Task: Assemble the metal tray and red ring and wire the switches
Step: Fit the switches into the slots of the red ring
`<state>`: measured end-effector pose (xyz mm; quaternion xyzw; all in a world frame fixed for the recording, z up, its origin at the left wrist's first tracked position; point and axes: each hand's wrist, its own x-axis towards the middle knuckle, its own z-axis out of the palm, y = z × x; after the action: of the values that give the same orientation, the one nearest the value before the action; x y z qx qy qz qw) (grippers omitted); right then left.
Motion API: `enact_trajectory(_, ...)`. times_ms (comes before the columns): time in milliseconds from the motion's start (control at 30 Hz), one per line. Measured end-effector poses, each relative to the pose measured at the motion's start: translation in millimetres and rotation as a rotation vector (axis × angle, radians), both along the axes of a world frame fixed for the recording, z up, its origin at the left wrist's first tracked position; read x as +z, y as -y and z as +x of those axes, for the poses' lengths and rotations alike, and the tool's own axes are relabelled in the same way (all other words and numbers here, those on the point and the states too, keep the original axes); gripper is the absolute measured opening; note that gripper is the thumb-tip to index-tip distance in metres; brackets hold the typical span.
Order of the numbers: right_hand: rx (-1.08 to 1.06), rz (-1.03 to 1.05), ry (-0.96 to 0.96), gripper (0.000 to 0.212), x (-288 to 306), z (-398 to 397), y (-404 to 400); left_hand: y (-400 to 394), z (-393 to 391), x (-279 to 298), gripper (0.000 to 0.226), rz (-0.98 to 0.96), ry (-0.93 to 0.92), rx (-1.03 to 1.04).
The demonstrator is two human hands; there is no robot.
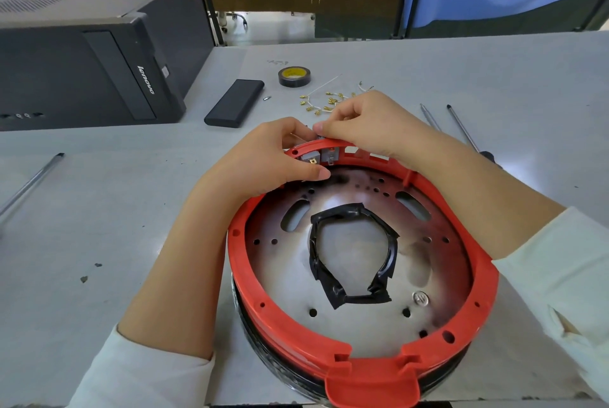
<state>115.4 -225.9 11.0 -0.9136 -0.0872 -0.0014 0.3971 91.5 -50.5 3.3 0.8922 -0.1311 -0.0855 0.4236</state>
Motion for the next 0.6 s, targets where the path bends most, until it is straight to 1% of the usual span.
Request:
enact_trajectory(100, -0.019, -0.035, 0.064, 0.029, -1.1, -2.1, -1.4, 0.0, -0.7, 0.2, 0.048, 0.013, 0.001, -0.019)
enact_trajectory(167, -0.029, -0.068, 0.111, 0.038, -2.1, -2.8, -2.7, -0.4, -0.8, 0.2, 0.053, 0.037, 0.002, -0.038)
enact_trajectory(267, -0.038, -0.126, 0.165, 0.047, -1.7, -3.9, -6.1, -0.6, -0.2, 1.1, 0.052, 0.054, 0.018, -0.049)
enact_trajectory(400, -0.056, -0.129, 0.169, 0.051, -2.1, -2.5, -7.1, -1.6, 2.4, 0.8, 0.049, 0.065, 0.031, -0.040)
enact_trajectory(600, -0.092, -0.112, 0.180, 0.049, -2.2, -0.6, -7.5, -2.1, 4.5, -0.5, 0.047, 0.051, 0.028, -0.040)
